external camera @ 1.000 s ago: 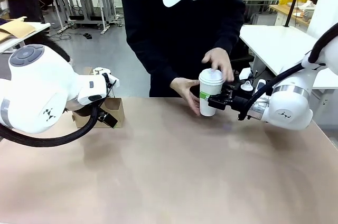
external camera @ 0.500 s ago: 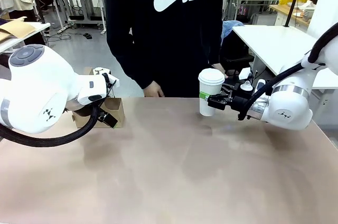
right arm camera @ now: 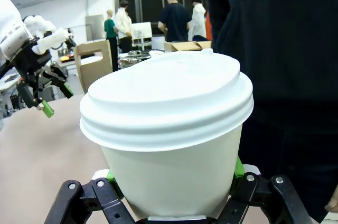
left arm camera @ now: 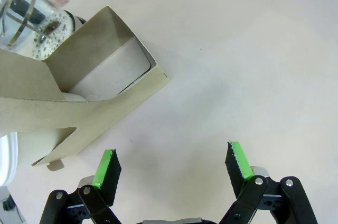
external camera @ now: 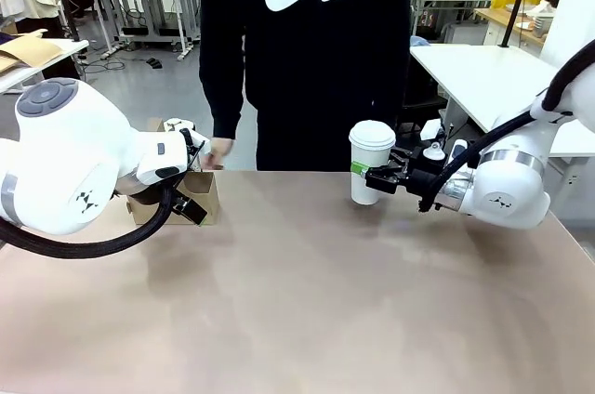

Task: Pour a drink into a cup and package it in a carrier.
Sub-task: When a person places the Paper Cup Lid on the 600 ml Paper Cup , lift the 600 ml Paper Cup, then position the Cup Carrier in the center of the table.

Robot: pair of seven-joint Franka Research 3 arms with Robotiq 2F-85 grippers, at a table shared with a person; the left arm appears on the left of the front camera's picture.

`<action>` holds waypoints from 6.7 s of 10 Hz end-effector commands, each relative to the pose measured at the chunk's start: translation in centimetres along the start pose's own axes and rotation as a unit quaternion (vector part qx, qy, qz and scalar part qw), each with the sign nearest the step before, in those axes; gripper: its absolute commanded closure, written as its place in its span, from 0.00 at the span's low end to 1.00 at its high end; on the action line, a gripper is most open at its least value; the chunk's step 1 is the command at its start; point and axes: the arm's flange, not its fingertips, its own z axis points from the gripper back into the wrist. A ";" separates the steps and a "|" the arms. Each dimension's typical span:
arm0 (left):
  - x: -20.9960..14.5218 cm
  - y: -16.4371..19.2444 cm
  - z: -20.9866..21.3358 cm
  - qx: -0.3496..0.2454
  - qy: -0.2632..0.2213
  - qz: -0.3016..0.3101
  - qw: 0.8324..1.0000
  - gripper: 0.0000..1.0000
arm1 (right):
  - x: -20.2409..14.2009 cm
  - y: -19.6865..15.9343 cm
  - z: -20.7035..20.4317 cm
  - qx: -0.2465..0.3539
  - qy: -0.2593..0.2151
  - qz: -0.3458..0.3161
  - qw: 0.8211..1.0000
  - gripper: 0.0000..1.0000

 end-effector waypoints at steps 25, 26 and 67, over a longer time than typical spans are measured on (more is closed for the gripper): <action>1.9 1.6 3.6 0.008 0.013 0.045 0.999 0.00 | 27.1 7.4 5.1 0.070 0.029 -0.017 0.997 0.19; 3.2 2.2 6.0 -0.012 0.009 0.058 0.998 0.00 | 27.1 7.4 5.1 0.070 0.029 -0.017 0.997 0.19; 17.0 -12.5 12.5 0.014 0.109 0.316 0.942 0.98 | 27.1 7.4 5.1 0.070 0.029 -0.017 0.997 0.19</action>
